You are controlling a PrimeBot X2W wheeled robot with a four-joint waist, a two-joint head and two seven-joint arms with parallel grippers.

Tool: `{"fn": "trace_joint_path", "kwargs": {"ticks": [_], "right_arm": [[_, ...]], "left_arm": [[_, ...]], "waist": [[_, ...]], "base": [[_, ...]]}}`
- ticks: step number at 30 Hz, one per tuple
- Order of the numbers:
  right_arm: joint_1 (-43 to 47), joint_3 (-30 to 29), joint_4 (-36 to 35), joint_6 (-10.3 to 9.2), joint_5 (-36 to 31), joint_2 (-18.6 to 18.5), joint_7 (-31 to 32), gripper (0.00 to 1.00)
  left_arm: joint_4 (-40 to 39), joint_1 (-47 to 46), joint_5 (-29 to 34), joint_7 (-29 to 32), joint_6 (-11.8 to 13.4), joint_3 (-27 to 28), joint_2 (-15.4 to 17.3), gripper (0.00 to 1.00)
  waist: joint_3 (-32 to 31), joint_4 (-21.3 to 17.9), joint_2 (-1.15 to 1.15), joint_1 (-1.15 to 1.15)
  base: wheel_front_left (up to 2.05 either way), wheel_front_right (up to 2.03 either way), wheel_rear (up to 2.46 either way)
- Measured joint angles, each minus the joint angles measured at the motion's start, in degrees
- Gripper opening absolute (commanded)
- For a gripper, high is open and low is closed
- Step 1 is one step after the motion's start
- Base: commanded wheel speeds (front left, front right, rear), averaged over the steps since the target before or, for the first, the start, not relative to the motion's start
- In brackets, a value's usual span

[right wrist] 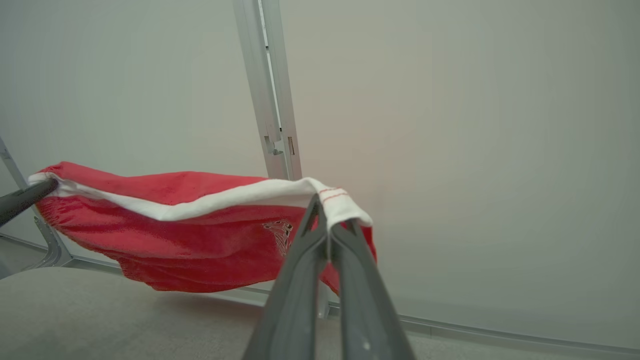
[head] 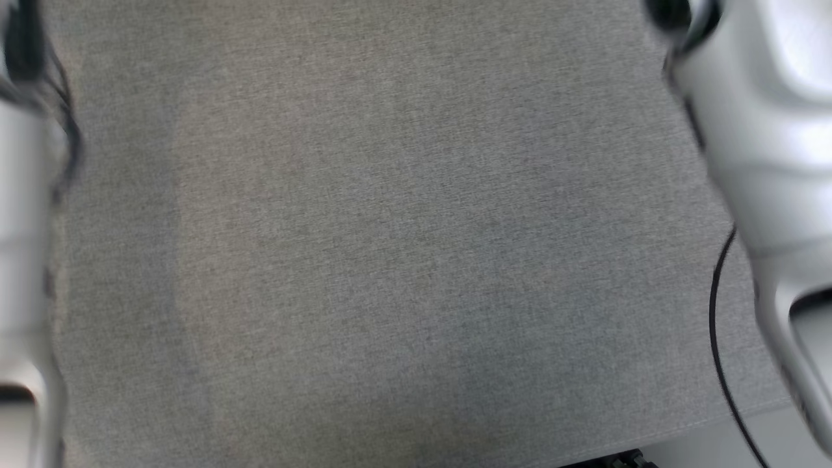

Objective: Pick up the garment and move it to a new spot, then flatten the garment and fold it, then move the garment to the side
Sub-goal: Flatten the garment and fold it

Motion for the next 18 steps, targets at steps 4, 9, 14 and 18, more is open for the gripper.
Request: {"fn": "trace_joint_path", "kwargs": {"ticks": [4, 9, 14, 18], "right_arm": [[11.48, 3.89, -7.71, -0.02, 3.16, -3.57, -0.15, 0.00], [25.13, 5.11, -22.77, -0.01, -4.45, -12.44, -0.19, 0.00], [45.35, 3.54, -32.61, 0.01, -8.69, -15.79, -0.20, 0.00], [60.70, 2.72, -36.64, 0.01, -11.34, -17.74, -0.20, 0.00]], "left_arm": [[0.47, 10.87, -3.11, -4.34, -0.21, -2.99, -0.20, 0.00], [-6.80, 25.60, -5.66, -5.91, -0.30, -6.93, 1.83, 0.00], [-15.72, 45.67, -5.15, -6.17, -0.29, -5.14, 0.35, 0.00], [-20.67, 61.81, -2.26, -6.30, 0.87, -2.72, -1.64, 0.00]], "waist": [[0.26, 0.88, 0.00, -0.01], [-1.29, 1.22, 0.00, -0.01], [-5.23, 1.64, 0.00, -0.02], [-10.06, 2.02, 0.00, -0.02]], "base": [[0.00, 0.00, 0.00], [0.00, 0.00, 0.00], [0.00, 0.00, 0.00], [0.00, 0.00, 0.00]]}}
